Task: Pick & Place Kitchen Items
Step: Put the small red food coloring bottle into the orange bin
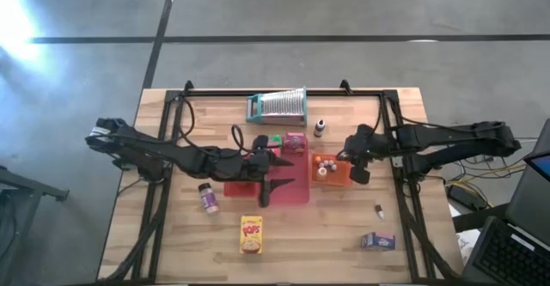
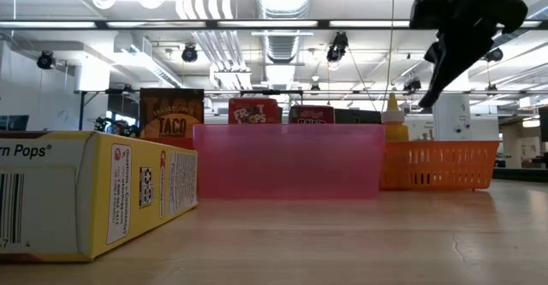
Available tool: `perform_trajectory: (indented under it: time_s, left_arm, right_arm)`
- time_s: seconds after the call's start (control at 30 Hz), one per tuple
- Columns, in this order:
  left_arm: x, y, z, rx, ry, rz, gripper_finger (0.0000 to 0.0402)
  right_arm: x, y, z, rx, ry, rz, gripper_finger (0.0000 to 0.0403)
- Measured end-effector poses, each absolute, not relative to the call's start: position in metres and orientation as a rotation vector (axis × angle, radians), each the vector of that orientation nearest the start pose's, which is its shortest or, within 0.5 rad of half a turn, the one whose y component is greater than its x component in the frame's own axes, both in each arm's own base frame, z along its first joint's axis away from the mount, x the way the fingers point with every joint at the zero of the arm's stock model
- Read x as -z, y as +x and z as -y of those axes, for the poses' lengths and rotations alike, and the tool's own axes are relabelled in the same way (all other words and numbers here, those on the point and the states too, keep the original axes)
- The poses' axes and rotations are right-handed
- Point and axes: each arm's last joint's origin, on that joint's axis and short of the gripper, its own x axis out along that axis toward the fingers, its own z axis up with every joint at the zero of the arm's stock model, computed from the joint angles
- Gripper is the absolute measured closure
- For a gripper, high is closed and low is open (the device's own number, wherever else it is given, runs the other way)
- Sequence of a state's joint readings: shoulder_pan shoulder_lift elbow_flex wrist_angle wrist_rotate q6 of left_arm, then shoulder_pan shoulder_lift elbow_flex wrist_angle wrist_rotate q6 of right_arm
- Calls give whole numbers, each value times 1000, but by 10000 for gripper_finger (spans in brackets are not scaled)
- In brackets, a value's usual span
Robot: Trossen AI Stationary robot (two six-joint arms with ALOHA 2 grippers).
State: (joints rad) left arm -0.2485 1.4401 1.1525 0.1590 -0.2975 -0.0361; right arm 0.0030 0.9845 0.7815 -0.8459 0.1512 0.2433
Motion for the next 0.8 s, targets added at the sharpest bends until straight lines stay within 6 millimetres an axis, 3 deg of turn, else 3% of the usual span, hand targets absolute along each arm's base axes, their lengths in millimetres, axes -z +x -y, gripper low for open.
perform_trajectory:
  time_s: [0.27, 0.8]
  left_arm:
    - [-338, 324, 73, -68, -21, -131, 198]
    - [-335, 323, 73, -69, -15, -155, 198]
  right_arm:
    - [-232, 185, 2, 177, 249, -1169, 340]
    - [-203, 213, -3, 163, 234, -1263, 341]
